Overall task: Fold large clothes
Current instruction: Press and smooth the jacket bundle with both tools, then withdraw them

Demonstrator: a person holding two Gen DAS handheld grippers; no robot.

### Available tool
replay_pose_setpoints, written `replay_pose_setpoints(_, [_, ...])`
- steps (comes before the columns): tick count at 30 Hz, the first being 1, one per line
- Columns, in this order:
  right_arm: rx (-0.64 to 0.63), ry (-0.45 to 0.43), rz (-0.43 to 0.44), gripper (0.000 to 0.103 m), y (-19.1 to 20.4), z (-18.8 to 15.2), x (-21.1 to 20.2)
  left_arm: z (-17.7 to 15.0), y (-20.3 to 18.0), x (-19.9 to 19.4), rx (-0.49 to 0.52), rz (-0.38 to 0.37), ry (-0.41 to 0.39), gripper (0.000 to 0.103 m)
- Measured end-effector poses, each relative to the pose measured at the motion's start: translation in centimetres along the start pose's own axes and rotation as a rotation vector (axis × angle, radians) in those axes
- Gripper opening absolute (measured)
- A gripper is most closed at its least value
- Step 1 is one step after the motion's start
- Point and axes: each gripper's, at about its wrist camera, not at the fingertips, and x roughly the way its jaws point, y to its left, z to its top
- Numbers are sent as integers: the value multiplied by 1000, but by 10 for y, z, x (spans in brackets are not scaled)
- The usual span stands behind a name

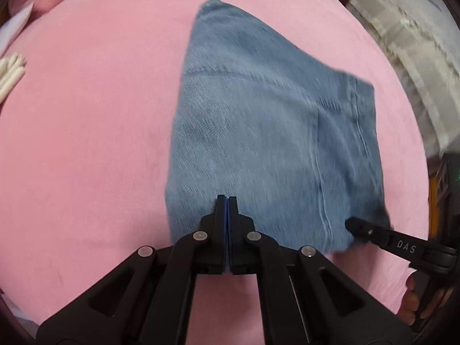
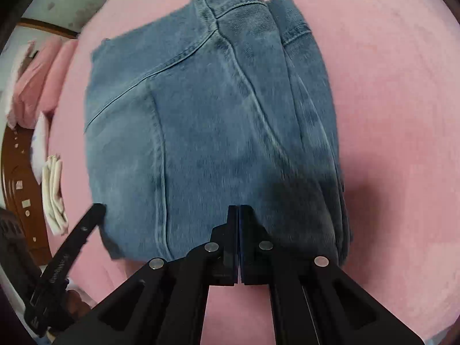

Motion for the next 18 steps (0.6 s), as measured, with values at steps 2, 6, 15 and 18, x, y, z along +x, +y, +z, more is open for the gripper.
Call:
replay_pose_setpoints(2, [-63, 3, -34, 0, 12, -11, 3, -12, -6, -3, 33, 22, 13, 0])
replay_pose_setpoints(6, [-47, 46, -103, 0, 23, -26, -1, -17, -20, -16, 122, 97, 35, 1])
replay_pose_setpoints(15, [-156, 45, -178, 14, 78, -42, -36, 16, -35, -77, 46, 139, 38, 4])
replay_pose_setpoints(18, [-172, -1, -163, 44, 84, -42, -67, 24, -42, -93, 50, 152, 48, 16])
